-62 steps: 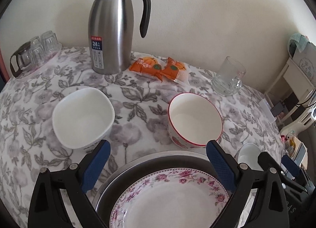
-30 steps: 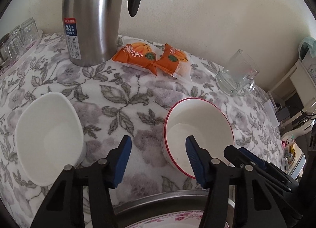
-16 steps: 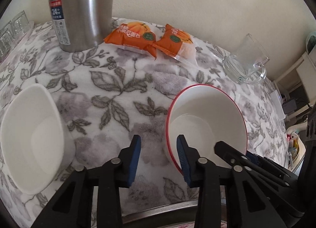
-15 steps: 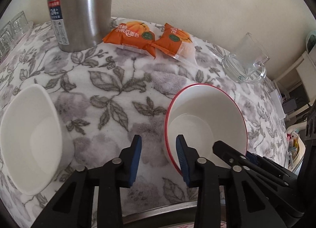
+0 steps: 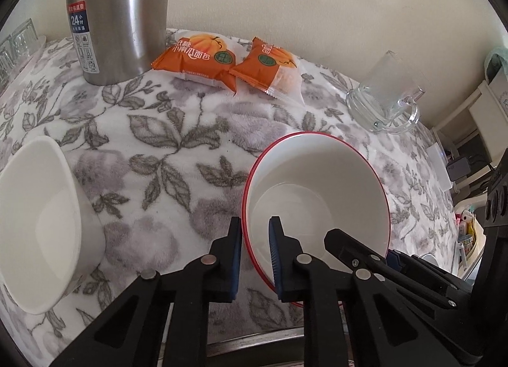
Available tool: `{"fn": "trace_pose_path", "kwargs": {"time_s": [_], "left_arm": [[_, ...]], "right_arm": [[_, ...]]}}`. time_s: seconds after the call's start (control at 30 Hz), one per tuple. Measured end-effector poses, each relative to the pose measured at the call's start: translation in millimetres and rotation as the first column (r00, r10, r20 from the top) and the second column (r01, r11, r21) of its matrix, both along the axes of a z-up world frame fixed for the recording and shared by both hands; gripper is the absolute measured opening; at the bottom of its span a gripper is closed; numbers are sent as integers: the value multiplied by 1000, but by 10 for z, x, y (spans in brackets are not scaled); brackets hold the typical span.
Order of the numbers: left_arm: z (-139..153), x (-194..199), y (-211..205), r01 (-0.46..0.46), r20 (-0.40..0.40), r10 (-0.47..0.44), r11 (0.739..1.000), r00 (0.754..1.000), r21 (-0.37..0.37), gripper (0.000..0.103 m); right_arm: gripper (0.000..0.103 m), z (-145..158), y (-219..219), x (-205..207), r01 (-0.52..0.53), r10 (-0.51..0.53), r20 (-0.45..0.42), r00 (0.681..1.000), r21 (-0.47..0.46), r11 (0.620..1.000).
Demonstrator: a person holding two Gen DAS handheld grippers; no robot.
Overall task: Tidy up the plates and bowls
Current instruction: 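Lift the red-rimmed bowl on edge with both grippers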
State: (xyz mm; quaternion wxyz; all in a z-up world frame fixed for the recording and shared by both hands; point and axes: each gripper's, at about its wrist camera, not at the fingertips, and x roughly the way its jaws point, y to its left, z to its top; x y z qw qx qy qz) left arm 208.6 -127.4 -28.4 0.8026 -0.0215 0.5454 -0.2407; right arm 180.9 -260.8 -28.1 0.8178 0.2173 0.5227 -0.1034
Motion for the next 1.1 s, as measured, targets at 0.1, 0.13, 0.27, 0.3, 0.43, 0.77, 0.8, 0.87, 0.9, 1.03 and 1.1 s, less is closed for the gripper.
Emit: {"fn": "trace_pose_path", "kwargs": {"time_s": [0.1, 0.13, 0.27, 0.3, 0.43, 0.77, 0.8, 0.87, 0.9, 1.03, 1.1], "left_arm": [[70, -4, 47, 0, 29, 1, 1000, 1000, -11, 17], [96, -4, 61, -2, 36, 2, 1000, 999, -14, 17], [251, -35, 125, -6, 76, 10, 999, 997, -44, 17], [288, -48, 151, -8, 81, 12, 998, 997, -55, 17], [428, -134, 247, -12, 93, 21, 995, 995, -103, 17], [735, -474, 472, -3, 108, 23, 984, 994, -180, 17], [752, -507, 488, -2, 111, 22, 984, 994, -178, 17], [780, -573, 500, 5, 119, 14, 987, 993, -160, 17], [791, -595, 502, 6, 120, 12, 988, 993, -153, 17], [837, -697, 555, -7, 110, 24, 988, 994, -156, 17], [856, -770, 575, -9, 115, 27, 989, 993, -148, 17]], "right_arm": [[28, 76, 30, -16, -14, 14, 29, 999, -8, 1000], [28, 102, 40, -20, -17, 18, 37, 999, -12, 1000], [28, 276, 88, -66, -22, 25, 77, 997, -37, 999], [28, 341, 101, -94, -23, 27, 90, 996, -43, 999], [28, 530, 173, -211, -25, 33, 119, 992, -64, 998], [27, 851, 333, -643, -3, 16, 185, 983, -66, 998], [27, 870, 356, -693, -1, 14, 190, 982, -66, 998], [28, 899, 401, -773, 3, 11, 197, 980, -74, 997], [28, 918, 428, -813, 8, 8, 200, 980, -79, 997], [28, 969, 472, -945, 28, -12, 215, 977, -70, 997], [27, 983, 508, -1018, 34, -18, 220, 975, -68, 997]]}}
